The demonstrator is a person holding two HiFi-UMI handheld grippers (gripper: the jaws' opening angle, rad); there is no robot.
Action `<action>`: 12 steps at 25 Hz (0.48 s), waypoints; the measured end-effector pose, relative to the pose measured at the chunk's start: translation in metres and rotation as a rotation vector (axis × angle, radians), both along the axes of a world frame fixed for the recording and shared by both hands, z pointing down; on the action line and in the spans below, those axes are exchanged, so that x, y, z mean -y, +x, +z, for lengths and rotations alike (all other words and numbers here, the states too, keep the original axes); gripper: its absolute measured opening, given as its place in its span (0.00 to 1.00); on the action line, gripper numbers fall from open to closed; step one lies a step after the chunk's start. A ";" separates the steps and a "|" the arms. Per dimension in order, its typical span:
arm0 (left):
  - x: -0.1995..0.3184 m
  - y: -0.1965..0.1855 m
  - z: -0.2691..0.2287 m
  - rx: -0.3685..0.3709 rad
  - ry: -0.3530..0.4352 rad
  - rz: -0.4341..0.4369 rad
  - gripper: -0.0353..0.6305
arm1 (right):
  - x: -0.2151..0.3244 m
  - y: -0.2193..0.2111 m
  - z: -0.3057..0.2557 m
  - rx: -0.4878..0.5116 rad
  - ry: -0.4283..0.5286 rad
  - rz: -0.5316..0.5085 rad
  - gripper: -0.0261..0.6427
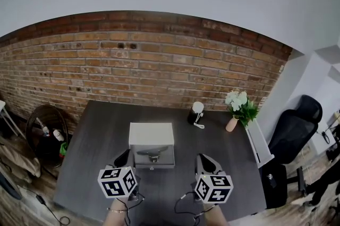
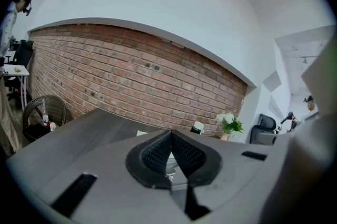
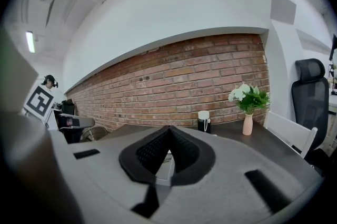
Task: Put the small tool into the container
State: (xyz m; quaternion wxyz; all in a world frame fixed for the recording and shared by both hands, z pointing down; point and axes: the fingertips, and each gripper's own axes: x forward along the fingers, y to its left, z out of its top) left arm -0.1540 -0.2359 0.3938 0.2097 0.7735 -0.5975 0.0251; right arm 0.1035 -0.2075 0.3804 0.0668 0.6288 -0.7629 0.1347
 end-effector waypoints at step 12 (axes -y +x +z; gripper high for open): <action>0.007 0.007 0.011 0.004 -0.021 -0.011 0.06 | 0.011 0.005 0.005 0.002 -0.010 -0.019 0.04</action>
